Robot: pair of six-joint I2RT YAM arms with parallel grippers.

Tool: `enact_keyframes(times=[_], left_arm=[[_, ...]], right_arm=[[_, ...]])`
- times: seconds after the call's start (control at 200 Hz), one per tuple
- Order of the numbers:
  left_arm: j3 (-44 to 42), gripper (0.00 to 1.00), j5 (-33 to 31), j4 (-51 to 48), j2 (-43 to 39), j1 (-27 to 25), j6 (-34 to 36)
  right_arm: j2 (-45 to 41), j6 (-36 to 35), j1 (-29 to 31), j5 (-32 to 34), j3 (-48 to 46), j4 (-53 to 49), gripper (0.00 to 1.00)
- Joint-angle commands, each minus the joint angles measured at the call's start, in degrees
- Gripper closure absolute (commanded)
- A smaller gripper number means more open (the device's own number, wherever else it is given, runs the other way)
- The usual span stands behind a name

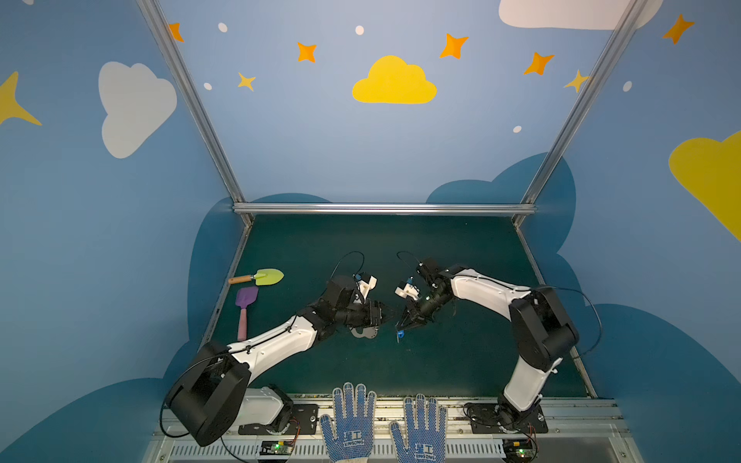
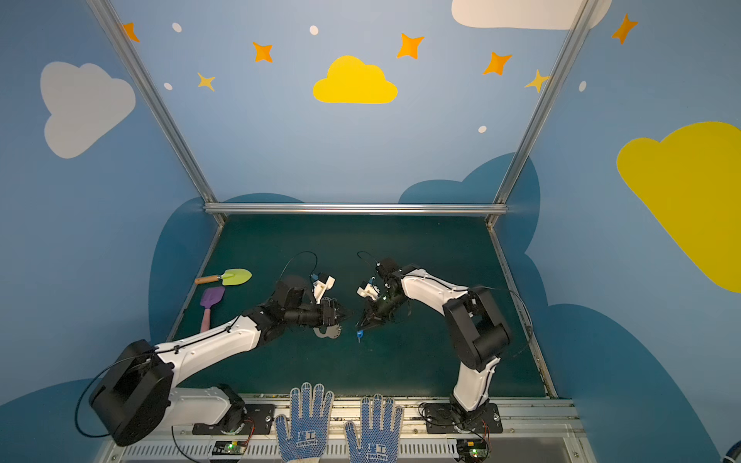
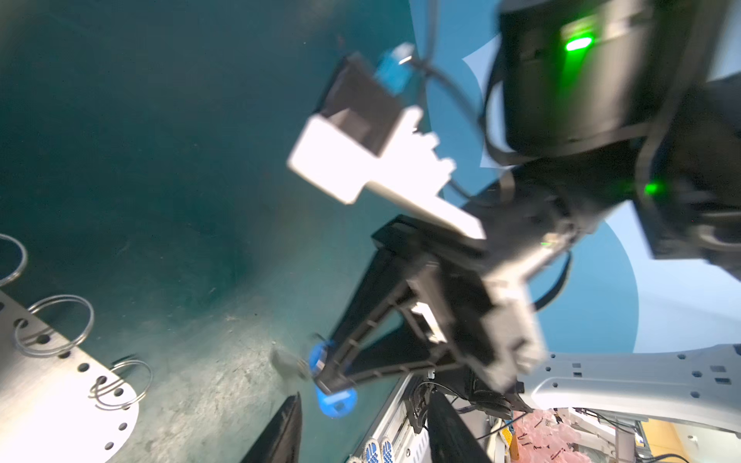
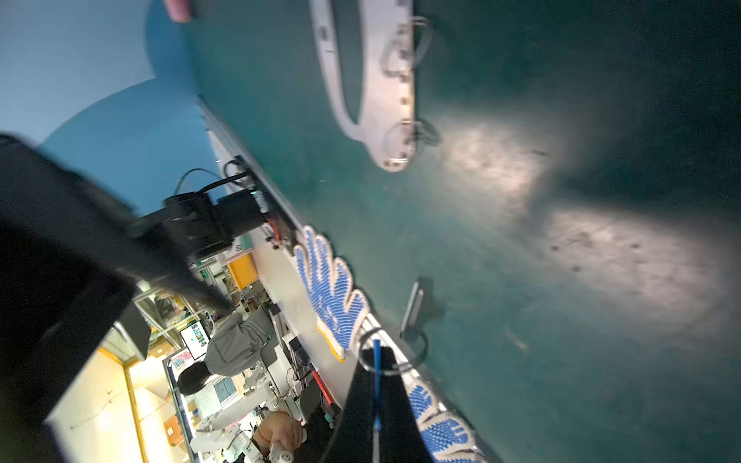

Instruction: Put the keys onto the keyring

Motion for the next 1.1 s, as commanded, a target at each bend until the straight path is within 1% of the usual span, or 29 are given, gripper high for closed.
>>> enact_keyframes(times=[0.0, 0.085, 0.15, 0.22, 0.28, 0.355, 0.401, 0.486, 0.581, 0.656, 0.761, 0.876, 0.996, 1.096], left_arm=[[0.7, 0.48, -0.9, -1.1, 0.2, 0.1, 0.6], [0.6, 0.47, -2.1, -2.1, -0.3, 0.2, 0.7], [0.7, 0.46, -3.0, -3.2, -0.4, 0.2, 0.8], [1.2, 0.45, -3.9, -4.4, 0.2, 0.4, 1.0], [2.0, 0.44, -4.4, -5.5, 1.1, 0.4, 1.2], [3.8, 0.42, -4.8, -8.1, 3.1, 0.2, 2.0], [5.2, 0.42, -5.6, -9.9, 4.1, -0.3, 2.8], [8.2, 0.43, -6.7, -13.2, 6.4, -1.6, 4.7], [12.9, 0.5, -8.8, -18.4, 9.7, -2.9, 6.5], [16.9, 0.52, -9.0, -21.9, 13.4, -3.6, 6.6], [20.5, 0.52, -8.9, -23.7, 17.7, -5.4, 4.1], [25.8, 0.47, -10.2, -27.4, 23.2, -7.5, 1.0], [30.7, 0.46, -11.7, -30.9, 28.3, -9.4, -1.8], [35.2, 0.48, -13.8, -34.9, 32.3, -10.7, -2.3]], right_arm=[[1.6, 0.1, -0.4, 9.6, -1.4, -1.1, 0.85], [-0.7, 1.0, -0.7, 15.9, -2.3, -0.6, 0.78], [-3.3, 1.2, -0.8, 21.1, -2.4, -2.0, 0.72], [-5.7, 1.5, -0.8, 26.1, -2.6, -3.7, 0.69], [-7.7, 1.8, -0.9, 28.1, -3.4, -4.1, 0.67], [-10.3, 2.7, -1.1, 30.4, -5.0, -3.9, 0.67], [-12.4, 3.2, -1.1, 31.1, -6.6, -2.7, 0.68], [-16.9, 4.8, -1.6, 32.0, -9.8, 0.0, 0.73], [-22.1, 6.5, -2.1, 32.6, -13.3, 2.8, 0.77], [-25.7, 7.5, -2.4, 32.9, -15.8, 4.7, 0.78], [-29.6, 8.4, -2.7, 34.6, -18.4, 6.1, 0.78], [-32.4, 9.1, -3.1, 35.0, -20.7, 8.1, 0.79], [-33.2, 9.8, -3.3, 34.6, -22.0, 9.5, 0.79], [-33.6, 10.1, -3.3, 34.7, -22.6, 10.0, 0.8]])
